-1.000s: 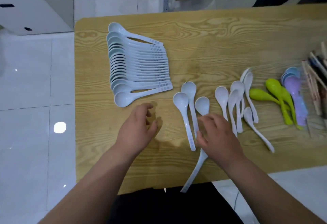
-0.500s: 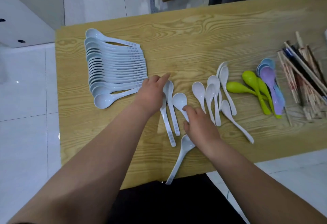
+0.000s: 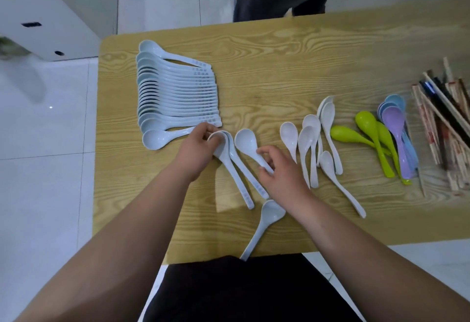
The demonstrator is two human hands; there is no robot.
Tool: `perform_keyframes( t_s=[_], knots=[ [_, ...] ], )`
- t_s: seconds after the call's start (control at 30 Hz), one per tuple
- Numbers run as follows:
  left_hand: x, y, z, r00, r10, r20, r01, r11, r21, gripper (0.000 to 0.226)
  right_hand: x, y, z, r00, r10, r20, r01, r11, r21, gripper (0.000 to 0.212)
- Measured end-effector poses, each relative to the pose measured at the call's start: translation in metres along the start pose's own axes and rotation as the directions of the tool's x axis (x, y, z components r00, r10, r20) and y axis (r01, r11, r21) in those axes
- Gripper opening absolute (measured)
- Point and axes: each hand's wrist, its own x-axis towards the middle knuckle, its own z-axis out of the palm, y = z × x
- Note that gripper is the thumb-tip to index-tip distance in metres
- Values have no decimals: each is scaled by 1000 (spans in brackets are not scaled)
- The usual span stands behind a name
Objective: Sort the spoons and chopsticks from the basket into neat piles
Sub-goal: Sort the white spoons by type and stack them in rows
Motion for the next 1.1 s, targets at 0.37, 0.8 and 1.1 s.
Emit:
perform_keyframes(
  t_s=[0.37,0.8,1.1],
  knots=[
    [-44,10,-3,980,-156,-121,51,792,-609,10,-16,-52,7,984,-153,97,131,971,202,33],
    [-83,-9,-4,993,-111,-38,35,593,-804,17,-40,-50,2,969,-154,192,129,982,138,27],
    [-101,-35,-32,972,-212,-97,43,571,-820,16,-74,3,5,962,246,121,-129,795,-593,80]
  ],
)
